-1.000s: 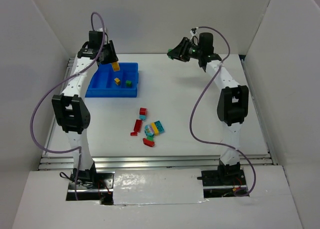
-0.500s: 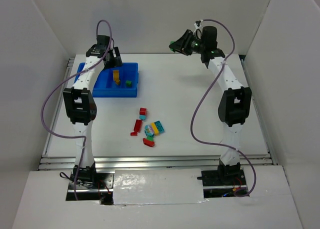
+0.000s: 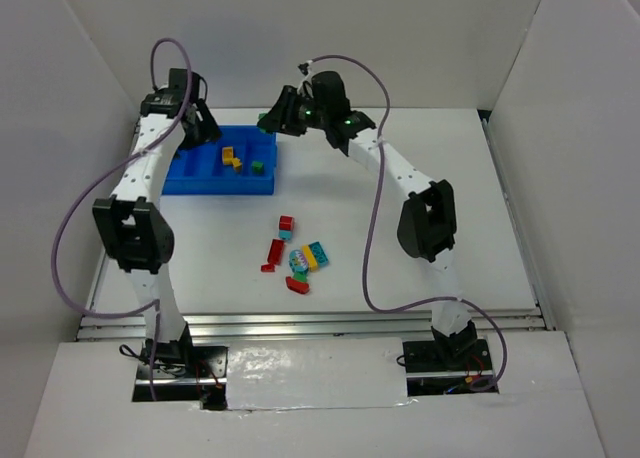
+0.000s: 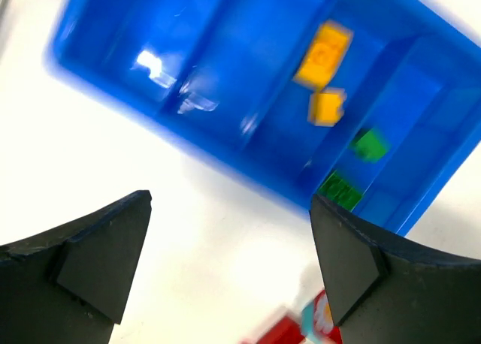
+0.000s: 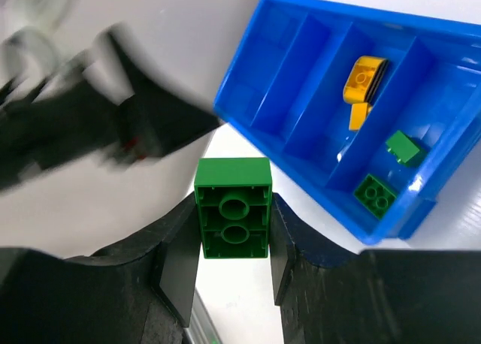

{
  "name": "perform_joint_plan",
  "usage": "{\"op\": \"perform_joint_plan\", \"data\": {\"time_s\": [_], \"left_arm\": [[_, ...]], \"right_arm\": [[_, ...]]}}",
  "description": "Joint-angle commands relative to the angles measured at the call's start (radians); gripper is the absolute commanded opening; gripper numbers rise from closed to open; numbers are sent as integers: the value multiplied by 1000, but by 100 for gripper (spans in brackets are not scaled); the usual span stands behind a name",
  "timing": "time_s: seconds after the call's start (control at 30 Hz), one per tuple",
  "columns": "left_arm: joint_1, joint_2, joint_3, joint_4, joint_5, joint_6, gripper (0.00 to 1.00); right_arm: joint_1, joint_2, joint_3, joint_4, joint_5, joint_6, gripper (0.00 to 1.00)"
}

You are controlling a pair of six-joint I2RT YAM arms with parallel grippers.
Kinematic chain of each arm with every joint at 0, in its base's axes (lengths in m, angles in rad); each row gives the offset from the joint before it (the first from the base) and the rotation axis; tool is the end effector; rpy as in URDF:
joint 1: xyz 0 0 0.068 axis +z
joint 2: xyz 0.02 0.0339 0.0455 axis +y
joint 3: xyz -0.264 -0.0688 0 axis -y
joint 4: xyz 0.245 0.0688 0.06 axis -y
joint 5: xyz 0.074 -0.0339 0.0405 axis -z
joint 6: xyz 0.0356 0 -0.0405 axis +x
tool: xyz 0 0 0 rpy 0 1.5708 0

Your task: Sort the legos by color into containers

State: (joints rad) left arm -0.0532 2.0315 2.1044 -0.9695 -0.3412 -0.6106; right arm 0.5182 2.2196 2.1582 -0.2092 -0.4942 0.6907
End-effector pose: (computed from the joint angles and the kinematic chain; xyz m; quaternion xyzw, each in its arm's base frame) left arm 0.4445 -0.0117 0.3436 -0.3098 0.8787 0.0453 0.3604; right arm 0.4514 0.2768 0.3406 -0.0810 0.7817 0.4937 0.3722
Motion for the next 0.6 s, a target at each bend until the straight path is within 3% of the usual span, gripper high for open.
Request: {"op": "perform_joint_plan", "data": {"time_s": [0.0,0.1,0.2,0.37,0.53,0.57], "left_arm": [[21,-219,-171,-77,-44,-89,99],[24,-348,-347,-22,33,-69,100],[26,-419,-429,0,114,-32,100],[26,-470,-460,-8,156,29,100],[26,-458,-468,6,197,38,99],[26,-449,-472,14,206,38,99]], "right_arm": [[8,70,130,-84,218,29,4],[29,126,163,-68,255,64,6],[51,170,199,-73,307,55,8],[63,239,258,-88,295,61,16],[77,253,264,-94,272,67,18],[78,256,273,-101,267,67,29]]}}
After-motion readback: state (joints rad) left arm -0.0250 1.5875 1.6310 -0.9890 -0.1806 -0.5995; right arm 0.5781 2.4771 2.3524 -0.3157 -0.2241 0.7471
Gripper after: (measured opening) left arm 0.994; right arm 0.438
